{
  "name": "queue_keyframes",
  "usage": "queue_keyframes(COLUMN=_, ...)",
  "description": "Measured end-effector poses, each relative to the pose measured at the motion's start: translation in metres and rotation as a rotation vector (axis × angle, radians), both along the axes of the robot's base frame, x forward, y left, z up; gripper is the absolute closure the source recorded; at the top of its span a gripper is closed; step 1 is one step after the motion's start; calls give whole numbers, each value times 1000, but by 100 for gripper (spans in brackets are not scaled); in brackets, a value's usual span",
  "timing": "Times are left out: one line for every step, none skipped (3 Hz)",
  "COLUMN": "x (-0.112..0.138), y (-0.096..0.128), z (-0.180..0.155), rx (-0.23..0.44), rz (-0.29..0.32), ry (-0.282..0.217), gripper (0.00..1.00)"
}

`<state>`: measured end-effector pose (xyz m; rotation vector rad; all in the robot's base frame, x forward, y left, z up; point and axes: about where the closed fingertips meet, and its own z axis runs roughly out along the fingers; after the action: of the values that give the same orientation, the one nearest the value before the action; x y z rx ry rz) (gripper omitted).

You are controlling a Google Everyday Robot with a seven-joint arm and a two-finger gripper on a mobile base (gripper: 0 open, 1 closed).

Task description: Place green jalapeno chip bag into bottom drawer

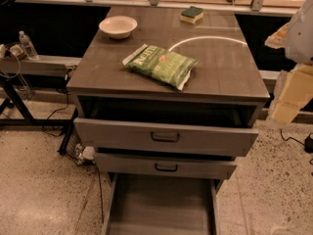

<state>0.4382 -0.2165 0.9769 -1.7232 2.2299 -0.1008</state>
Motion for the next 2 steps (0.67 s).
queue_keyframes(x=3, y=1, z=-1, rx=5, rz=0, ry=-3, gripper=0)
queue_keyframes(x=53, y=20, z=-17, rx=81, rz=-2, ry=-56, gripper=0)
